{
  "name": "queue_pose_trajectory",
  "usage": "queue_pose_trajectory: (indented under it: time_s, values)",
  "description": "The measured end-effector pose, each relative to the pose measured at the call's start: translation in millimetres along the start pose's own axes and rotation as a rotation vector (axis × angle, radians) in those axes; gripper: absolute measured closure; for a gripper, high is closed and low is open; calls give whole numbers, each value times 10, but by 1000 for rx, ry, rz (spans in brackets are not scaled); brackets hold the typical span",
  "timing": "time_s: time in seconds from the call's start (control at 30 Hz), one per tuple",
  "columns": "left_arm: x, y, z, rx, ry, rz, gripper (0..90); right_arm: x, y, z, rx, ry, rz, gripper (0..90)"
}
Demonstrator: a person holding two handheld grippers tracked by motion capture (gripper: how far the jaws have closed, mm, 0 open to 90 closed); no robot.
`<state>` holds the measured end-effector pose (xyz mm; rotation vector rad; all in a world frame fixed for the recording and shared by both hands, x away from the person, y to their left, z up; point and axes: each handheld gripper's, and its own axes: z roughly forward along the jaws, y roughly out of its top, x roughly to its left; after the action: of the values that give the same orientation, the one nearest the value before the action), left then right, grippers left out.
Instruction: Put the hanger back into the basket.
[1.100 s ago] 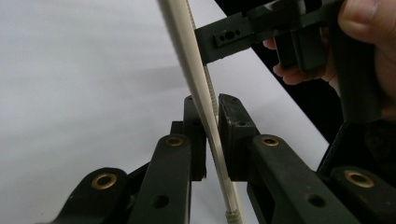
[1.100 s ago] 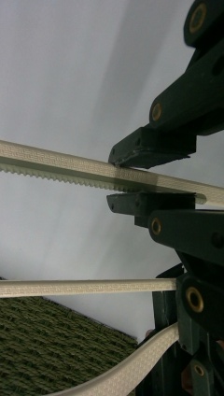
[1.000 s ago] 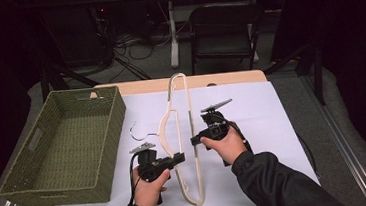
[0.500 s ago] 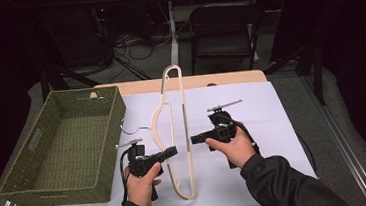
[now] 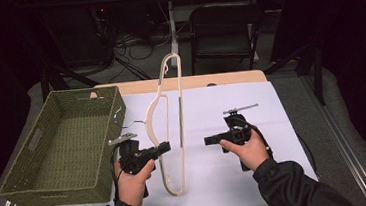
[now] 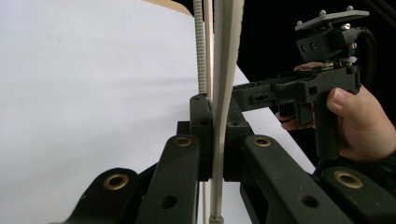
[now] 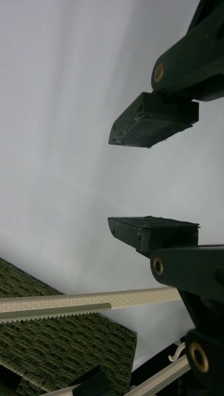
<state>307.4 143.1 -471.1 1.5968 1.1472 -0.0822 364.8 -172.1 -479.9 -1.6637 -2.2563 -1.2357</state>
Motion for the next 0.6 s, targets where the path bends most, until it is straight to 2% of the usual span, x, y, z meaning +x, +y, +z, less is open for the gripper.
queue_pose_trajectory:
  time_s: [0.37,0.4,0.6]
  values:
    - [-145,99,-129,61,65,122,871,-9,-47,-20,-5,-2,4,544]
    - [-153,115,-143,69,77,138,872,-24,-51,-25,6,-5,-9,543]
    - [-163,162,-173,113,112,174,872,-41,-73,-20,-7,-6,0,543]
